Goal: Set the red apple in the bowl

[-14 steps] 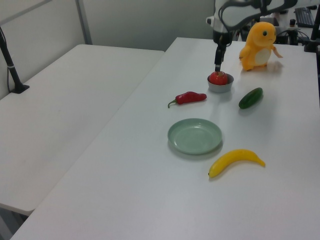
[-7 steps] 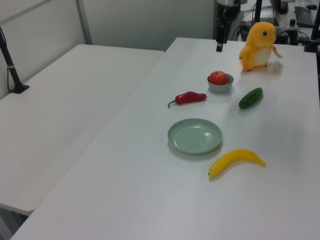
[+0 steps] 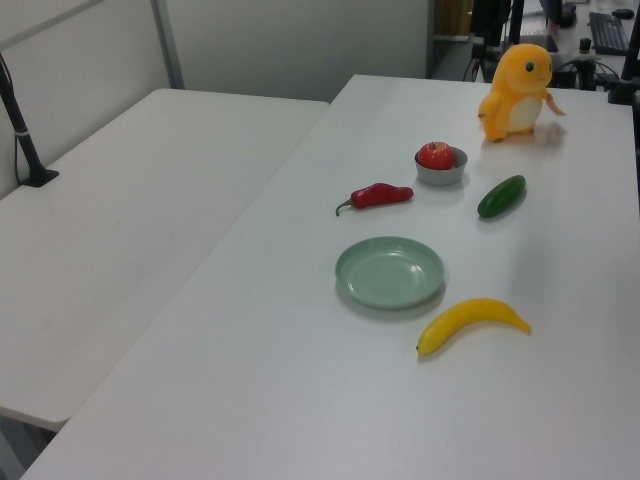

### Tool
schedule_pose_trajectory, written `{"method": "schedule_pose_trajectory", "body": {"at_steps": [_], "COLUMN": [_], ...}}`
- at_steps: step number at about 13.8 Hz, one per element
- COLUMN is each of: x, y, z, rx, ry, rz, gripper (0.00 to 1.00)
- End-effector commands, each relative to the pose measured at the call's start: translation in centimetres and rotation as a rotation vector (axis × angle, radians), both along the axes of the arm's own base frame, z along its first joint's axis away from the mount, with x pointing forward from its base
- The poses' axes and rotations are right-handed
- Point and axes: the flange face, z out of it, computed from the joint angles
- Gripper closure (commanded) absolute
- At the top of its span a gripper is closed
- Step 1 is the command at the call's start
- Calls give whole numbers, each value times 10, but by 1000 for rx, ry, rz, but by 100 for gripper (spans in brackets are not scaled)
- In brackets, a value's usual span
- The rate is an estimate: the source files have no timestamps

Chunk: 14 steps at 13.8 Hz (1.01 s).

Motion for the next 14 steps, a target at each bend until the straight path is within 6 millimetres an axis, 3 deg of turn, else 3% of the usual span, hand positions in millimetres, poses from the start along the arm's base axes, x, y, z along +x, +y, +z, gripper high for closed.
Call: {"method": "schedule_pose_trajectory", "body": {"at_steps": [1,3,7,14], "x": [-20,-30,-21,-20], "y": [25,46,54,49], "z": [8,4,-14,-14], "rx": [17,12,-8,-16], "ry": [-4,-6,-39,-42], "rz": [-29,12,145,171], "gripper": [0,0,0,0]}}
